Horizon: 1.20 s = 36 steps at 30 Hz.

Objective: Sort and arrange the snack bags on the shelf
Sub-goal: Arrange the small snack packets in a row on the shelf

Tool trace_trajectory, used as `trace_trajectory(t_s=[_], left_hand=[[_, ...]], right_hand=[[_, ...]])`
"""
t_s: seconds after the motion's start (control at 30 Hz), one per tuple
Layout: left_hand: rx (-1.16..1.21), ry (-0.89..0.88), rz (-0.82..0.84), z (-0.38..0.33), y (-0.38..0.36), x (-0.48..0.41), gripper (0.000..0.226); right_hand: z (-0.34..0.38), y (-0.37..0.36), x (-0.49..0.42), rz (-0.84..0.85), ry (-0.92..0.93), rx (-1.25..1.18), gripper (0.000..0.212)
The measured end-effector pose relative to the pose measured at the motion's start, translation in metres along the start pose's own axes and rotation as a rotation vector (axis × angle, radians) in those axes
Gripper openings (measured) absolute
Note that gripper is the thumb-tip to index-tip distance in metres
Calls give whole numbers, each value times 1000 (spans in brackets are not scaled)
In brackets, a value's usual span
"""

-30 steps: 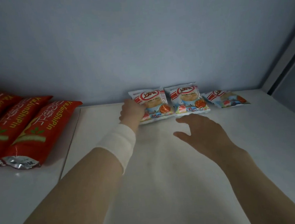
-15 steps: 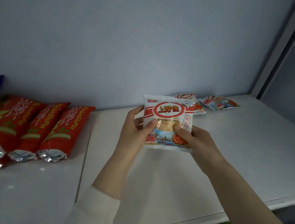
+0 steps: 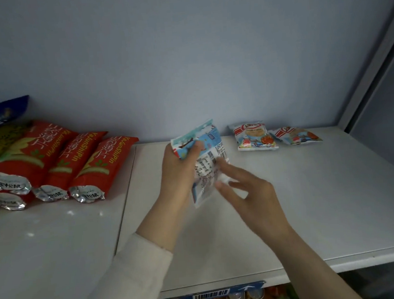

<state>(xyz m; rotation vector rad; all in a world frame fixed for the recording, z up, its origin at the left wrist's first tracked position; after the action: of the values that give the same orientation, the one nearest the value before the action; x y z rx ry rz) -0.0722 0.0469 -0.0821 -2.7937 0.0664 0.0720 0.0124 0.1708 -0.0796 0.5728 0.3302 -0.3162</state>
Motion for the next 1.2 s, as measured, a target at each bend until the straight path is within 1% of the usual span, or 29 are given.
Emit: trace_trajectory(t_s=[0.07, 0.1, 0.17, 0.23, 0.33, 0.4, 0.47, 0.5, 0.53, 0.57, 0.6, 0.63, 0.7, 0.73, 0.77, 0.8, 0.83, 0.87, 0.93, 1.0, 1.03, 1.07, 1.2], left_hand=[[62, 70, 70, 6, 2, -2, 13], [78, 103, 118, 7, 0, -1, 11], [98, 142, 176, 8, -2, 0, 12], [132, 178, 195, 9, -2, 1, 12], [178, 230, 253, 10, -8, 2, 12], [187, 225, 272, 8, -10, 3, 12], [177, 210, 254, 9, -11, 5, 13], [175, 206, 235, 9, -11, 5, 13], [172, 195, 206, 10, -11, 5, 11], [165, 178, 167, 10, -9, 5, 9], [151, 152, 118, 10, -6, 5, 11], [140, 127, 64, 8, -2, 6, 20], [89, 103, -44, 8, 6, 13, 45], [49, 106, -73, 11, 7, 21, 50], [22, 107, -58, 13, 3, 28, 46], [16, 119, -2, 14, -7, 35, 35], [27, 144, 68, 15, -18, 40, 25], [46, 160, 127, 15, -28, 42, 21], [58, 153, 150, 11, -31, 36, 30], [30, 138, 124, 6, -22, 24, 46], [8, 135, 121, 4, -17, 22, 49], [-20, 135, 117, 5, -10, 18, 48], [-57, 165, 50, 11, 24, 9, 29]], right_hand=[[-20, 19, -3, -86, -162, -109, 56], [-29, 25, -4, -88, -256, -160, 60], [-38, 21, -3, 22, -382, -259, 63], [-37, 15, -3, 123, -387, -310, 59], [-41, 18, -4, 166, -378, -320, 60], [-38, 13, -2, 224, -384, -418, 55], [-30, 8, 0, 261, -375, -537, 41], [-26, 6, 1, 245, -374, -582, 31], [-25, 6, 0, 202, -376, -608, 20], [-26, 8, -1, 140, -390, -604, 15], [-29, 11, -2, 71, -396, -567, 14], [-32, 17, -4, -8, -390, -504, 14], [-35, 37, -7, -190, -318, -280, 15], [-32, 46, -7, -266, -257, -137, 16], [-24, 52, -6, -321, -187, -6, 20], [-13, 52, -4, -346, -87, 108, 26], [-1, 47, -2, -334, 32, 225, 31], [11, 36, 2, -298, 145, 352, 35], [25, 13, 9, -201, 260, 559, 44], [31, -1, 14, -98, 301, 668, 55], [32, -6, 14, -35, 292, 660, 58], [36, -8, 14, 34, 257, 603, 57], [33, -17, 8, 365, 30, 274, 44]])
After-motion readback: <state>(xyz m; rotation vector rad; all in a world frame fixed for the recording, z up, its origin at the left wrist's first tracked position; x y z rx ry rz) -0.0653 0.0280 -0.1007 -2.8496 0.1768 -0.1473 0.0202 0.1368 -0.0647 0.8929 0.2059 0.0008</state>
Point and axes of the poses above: each hand's wrist, its own x-axis away from the middle knuckle, its own y-axis out of the back of the hand, z = x × y, the point moved 9 cm from there along -x, towards the middle knuckle, and after that the axes turned 6 degrees about x, right-handed, at the moved point
